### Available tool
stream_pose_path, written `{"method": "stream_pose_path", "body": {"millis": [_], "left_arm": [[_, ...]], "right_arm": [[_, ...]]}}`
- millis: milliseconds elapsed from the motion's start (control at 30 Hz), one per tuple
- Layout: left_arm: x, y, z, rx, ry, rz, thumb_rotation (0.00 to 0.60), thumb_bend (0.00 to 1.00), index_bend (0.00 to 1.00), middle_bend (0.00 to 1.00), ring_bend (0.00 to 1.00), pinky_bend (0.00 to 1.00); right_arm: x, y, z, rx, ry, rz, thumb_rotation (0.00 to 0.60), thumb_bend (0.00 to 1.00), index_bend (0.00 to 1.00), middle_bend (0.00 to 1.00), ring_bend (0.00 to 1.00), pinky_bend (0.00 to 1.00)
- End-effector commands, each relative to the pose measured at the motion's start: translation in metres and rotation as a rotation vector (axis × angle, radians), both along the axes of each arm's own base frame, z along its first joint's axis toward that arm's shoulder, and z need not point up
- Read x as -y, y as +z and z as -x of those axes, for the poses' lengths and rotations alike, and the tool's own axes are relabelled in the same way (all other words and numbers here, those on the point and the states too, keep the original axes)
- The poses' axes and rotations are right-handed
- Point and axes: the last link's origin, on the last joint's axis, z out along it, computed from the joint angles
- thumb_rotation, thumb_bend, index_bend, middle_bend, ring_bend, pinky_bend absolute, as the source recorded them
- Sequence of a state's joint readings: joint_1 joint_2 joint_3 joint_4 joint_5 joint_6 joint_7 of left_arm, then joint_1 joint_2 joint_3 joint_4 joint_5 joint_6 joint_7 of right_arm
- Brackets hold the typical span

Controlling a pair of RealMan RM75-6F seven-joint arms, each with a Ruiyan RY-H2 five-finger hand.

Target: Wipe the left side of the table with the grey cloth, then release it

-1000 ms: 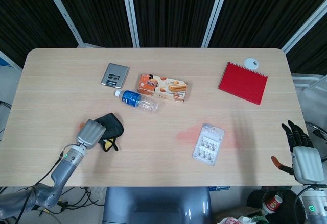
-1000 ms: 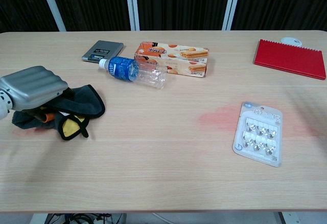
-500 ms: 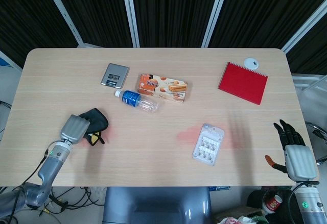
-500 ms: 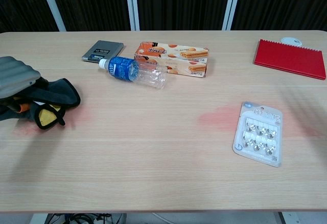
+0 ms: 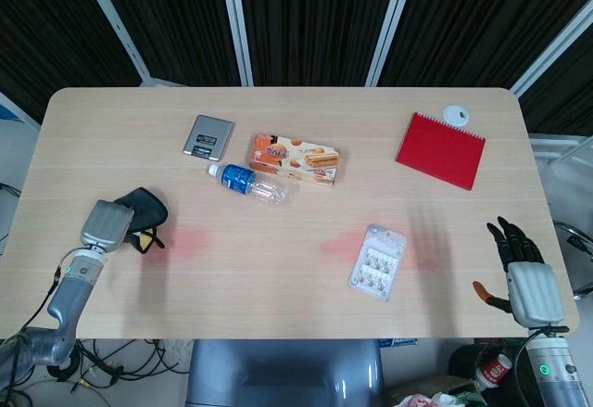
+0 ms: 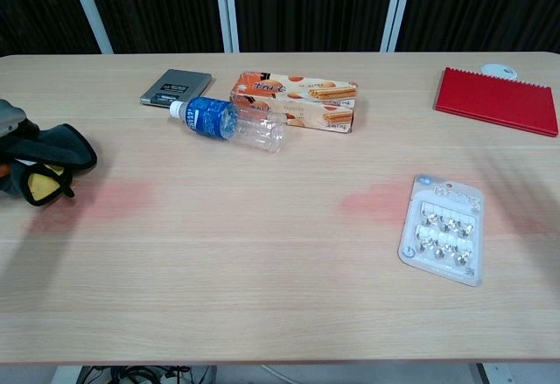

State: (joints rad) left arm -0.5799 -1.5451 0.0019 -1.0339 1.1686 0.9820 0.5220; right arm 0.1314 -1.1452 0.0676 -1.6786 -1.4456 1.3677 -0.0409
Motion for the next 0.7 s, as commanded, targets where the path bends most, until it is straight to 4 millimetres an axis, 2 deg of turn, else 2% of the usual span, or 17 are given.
{"method": "stream_pose_path", "body": {"millis": [33, 567, 700], "left_arm": [[0.000, -0.001, 0.002, 0.014, 0.014, -0.004, 0.600, 0.53, 0.72, 0.71, 0.64, 0.74], [0.004, -0.025, -0.013, 0.053, -0.006, 0.046, 0.600, 0.53, 0.72, 0.71, 0.64, 0.74], [0.006, -0.036, -0.025, 0.092, -0.019, 0.058, 0.600, 0.53, 0.72, 0.71, 0.64, 0.74]], "right_arm": [[0.001, -0.002, -0.002, 0.000, 0.006, -0.007, 0.600, 0.14, 0.00, 0.00, 0.00, 0.14], [0.005, -0.011, -0.008, 0.002, 0.020, -0.021, 0.600, 0.14, 0.00, 0.00, 0.00, 0.14], [0.005, -0.012, -0.008, 0.000, 0.023, -0.024, 0.600, 0.14, 0.00, 0.00, 0.00, 0.14]]}}
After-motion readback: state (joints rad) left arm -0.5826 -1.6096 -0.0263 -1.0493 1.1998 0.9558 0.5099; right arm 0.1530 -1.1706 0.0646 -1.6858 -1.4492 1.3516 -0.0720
